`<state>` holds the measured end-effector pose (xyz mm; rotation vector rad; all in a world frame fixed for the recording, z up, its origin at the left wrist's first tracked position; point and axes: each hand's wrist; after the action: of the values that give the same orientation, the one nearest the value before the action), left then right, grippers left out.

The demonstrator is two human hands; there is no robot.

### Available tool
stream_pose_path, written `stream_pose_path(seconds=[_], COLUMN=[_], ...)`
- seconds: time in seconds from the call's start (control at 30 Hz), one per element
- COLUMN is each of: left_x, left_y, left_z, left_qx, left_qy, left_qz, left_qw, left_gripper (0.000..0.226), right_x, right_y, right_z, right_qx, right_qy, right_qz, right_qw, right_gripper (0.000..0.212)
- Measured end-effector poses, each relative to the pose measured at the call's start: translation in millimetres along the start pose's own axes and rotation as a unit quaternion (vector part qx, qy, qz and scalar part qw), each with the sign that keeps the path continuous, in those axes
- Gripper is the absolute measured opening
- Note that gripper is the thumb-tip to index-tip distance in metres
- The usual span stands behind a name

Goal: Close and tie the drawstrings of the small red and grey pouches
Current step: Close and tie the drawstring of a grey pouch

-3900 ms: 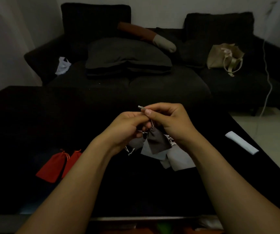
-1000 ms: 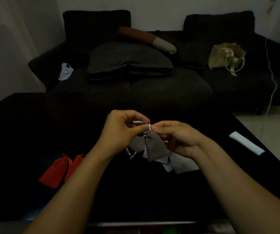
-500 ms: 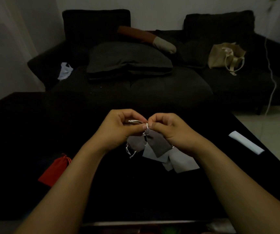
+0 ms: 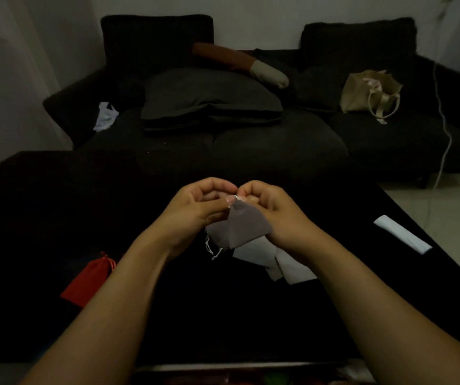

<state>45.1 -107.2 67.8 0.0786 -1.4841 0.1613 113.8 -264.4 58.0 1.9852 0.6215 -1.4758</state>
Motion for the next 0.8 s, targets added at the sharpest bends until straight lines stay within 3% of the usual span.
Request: stream_pose_path(seconds=[0.13, 0.27, 0.4, 0.5, 0.67, 0.73, 0.8], left_x=[-2, -2, -2, -4, -8, -9, -9], left_y=[2, 1, 1, 2, 13, 18, 18], left_z=[-4, -4, -2, -1, -3, -4, -4], left_qx=[0.071, 0.073, 0.098, 0.116, 0.157, 0.147, 0.142], left_qy=[0.0, 0.027, 0.003, -0.04, -0.118, -0.137, -0.114], left_qz=[-0.103, -0.104, -0.109, -0.153, -0.29, -0.359, -0.354], left_qw=[0.992, 0.992, 0.989, 0.981, 0.936, 0.912, 0.917], left_gripper=[0.013, 0.011, 0.011, 0.011, 0.009, 0.012, 0.014], right_x=[6, 8, 5, 4, 3, 1, -1], right_y=[1, -2, -4, 5, 16, 23, 26], right_z=[0, 2, -1, -2, 2, 2, 1], right_qx=[0.047, 0.05, 0.107, 0.066, 0.036, 0.048, 0.061], right_qy=[0.062, 0.089, 0.061, 0.027, 0.055, 0.052, 0.042], right_qz=[0.181, 0.293, 0.199, 0.142, 0.314, 0.343, 0.331], right_qw=[0.98, 0.951, 0.972, 0.987, 0.947, 0.937, 0.941], right_gripper=[0.006, 0.002, 0.004, 0.018, 0.015, 0.014, 0.015])
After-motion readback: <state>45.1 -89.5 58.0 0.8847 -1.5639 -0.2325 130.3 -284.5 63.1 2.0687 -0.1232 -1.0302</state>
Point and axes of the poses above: each hand's wrist, its own z-axis away from the middle knuckle, its own y-axis out of the back of the hand, x = y × z, and after that the axes turned 7 degrees about y, right-handed
